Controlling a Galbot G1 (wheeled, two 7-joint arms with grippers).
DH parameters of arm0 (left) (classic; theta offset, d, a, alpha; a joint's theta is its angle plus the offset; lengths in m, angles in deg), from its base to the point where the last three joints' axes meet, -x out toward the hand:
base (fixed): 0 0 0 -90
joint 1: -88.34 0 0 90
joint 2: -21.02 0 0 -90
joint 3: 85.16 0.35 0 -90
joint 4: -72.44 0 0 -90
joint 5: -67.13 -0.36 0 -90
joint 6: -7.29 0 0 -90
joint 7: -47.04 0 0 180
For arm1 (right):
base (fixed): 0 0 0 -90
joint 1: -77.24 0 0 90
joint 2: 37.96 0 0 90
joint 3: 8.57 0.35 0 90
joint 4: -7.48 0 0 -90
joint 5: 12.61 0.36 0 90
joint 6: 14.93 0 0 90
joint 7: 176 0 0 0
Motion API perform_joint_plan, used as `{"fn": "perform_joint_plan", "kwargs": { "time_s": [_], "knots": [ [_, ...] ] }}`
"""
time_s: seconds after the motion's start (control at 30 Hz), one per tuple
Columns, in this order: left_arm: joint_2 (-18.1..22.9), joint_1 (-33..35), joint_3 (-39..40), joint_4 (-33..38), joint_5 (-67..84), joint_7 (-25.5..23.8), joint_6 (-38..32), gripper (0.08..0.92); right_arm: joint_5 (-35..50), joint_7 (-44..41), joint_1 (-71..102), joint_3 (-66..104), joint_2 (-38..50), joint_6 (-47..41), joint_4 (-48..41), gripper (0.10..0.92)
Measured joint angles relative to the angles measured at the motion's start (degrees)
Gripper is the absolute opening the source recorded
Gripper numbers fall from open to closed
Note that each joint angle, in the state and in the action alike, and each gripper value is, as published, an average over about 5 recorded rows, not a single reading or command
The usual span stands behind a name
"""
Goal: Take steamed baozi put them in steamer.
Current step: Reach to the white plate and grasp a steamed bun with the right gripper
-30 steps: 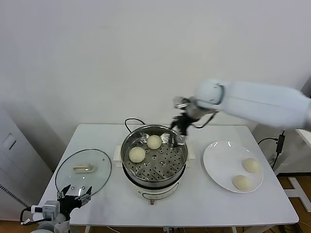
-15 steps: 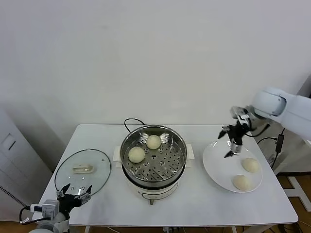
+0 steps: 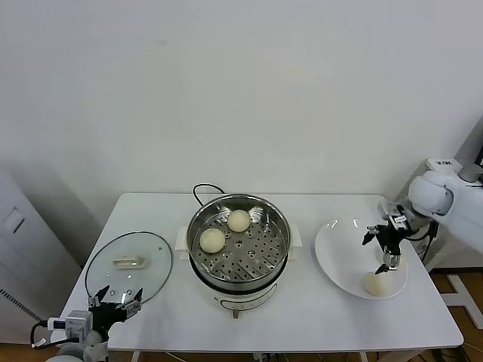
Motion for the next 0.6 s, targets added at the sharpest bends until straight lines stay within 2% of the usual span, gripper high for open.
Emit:
{"fn": "perform_joint_plan", "kwargs": {
  "time_s": [0.6],
  "knots": [
    [0.0, 0.0, 0.3, -0.3, -0.3, 0.0, 0.0, 0.823, -7.8, 0.2, 13.1, 10.9, -2.0, 1.6, -4.9, 0.820]
  ]
}}
